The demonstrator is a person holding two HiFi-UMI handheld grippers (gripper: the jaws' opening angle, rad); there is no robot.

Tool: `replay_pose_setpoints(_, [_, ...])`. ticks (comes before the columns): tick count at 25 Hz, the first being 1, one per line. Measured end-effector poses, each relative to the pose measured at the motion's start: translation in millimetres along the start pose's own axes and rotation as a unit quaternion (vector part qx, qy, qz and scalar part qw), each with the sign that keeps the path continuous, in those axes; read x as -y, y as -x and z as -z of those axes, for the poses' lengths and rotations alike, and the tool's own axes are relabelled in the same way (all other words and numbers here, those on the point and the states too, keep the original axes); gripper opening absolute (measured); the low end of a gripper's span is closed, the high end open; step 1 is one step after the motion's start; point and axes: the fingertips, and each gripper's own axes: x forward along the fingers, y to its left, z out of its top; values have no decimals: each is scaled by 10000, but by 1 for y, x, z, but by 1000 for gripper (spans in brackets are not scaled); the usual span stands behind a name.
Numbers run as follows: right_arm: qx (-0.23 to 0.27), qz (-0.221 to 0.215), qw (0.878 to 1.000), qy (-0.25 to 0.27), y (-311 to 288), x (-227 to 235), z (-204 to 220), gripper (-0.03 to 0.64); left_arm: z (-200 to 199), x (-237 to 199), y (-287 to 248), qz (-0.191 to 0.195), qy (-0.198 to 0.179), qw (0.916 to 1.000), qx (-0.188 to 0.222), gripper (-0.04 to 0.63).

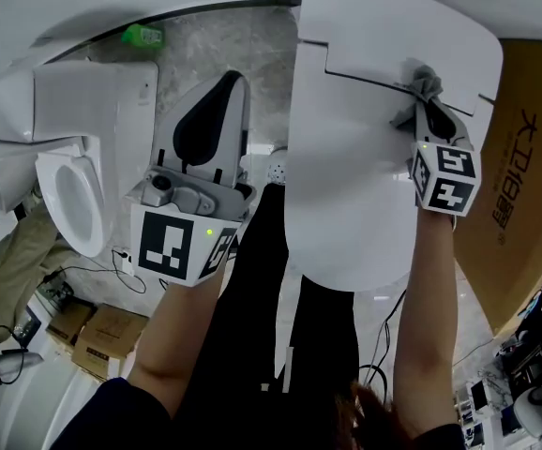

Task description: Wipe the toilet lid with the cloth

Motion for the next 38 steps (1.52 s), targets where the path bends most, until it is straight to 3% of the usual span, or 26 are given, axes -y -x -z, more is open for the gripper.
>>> replay_pose_setpoints(10, [163,-1195,9893,819,-29,-146,-55,35,2,-6,3,-72,-1,10000,-9,20])
replay_pose_setpoints(16, [148,-1923,9724,1312,-32,-216,-64,34,5,-2,4,2,6,10000,-50,20])
replay_pose_setpoints(19, [119,-1959,9603,1983,-28,-220,-58,34,6,3,3,54,29,10000,-68,20])
replay_pose_setpoints(22, [99,-1895,9571,2192,-23,-199,-49,35,7,11,0,155,-14,9998,-101,20])
replay_pose_setpoints(30, [18,-920,9889,1169,-3,-63,-14,35,3,20,-8,279,-74,9996,-74,20])
replay_pose_setpoints(38, [-244,57,9977,636,20,46,29,34,4,39,-16,441,-108,9989,-105,20])
